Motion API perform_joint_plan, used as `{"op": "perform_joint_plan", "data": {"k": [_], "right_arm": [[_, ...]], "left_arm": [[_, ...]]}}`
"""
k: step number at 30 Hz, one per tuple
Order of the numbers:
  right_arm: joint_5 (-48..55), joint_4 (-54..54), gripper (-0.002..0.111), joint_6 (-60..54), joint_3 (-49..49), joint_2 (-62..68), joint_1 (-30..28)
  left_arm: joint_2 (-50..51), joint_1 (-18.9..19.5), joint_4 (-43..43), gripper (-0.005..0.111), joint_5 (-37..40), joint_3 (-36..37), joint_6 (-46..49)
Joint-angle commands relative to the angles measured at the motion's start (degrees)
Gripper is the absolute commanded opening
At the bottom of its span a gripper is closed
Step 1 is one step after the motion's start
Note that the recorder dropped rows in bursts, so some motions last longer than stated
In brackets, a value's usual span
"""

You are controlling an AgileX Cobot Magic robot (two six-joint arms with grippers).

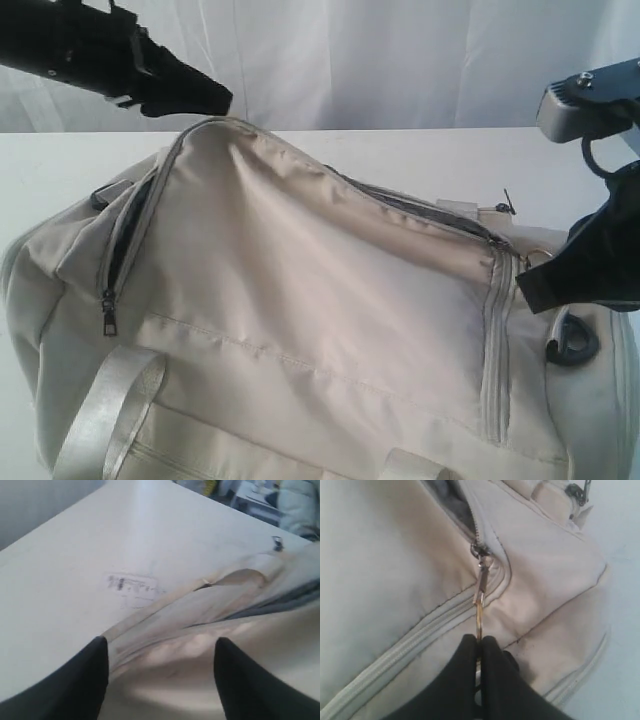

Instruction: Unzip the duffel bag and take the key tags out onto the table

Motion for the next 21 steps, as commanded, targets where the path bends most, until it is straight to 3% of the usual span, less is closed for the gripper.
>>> {"op": "perform_joint_plan", "data": {"k": [1,4,7,12,21], "right_arm": [[2.25,-0.77,0.000,-1.24,-0.46,0.32,0.15],[3.52,-0.66,0.000,-1.36,-2.17,0.32,0.15],[5.00,-0.66,0.000,-1.36,-2.29,0.32,0.15],[6.28,-0.54,0.000,-1.83,-2.29,0.32,0.15],[6.15,-0.45,0.000,-2.14,-2.29,0.32,0.15]], "left_arm": [[-1.09,-10.29,3.61,0.066,2.67,-0.35,11.45],[-0.81,-20.18,9.43,0.066,-4.75,-0.35,18.42],[1.13,-26.48,17.33,0.066,-12.83,-0.35,20.95],[3.83,-30.90,21.92,0.066,-18.12,-0.75,20.62],[10.83,-35.04,22.46,0.064,-11.28,-14.80,17.25]]}}
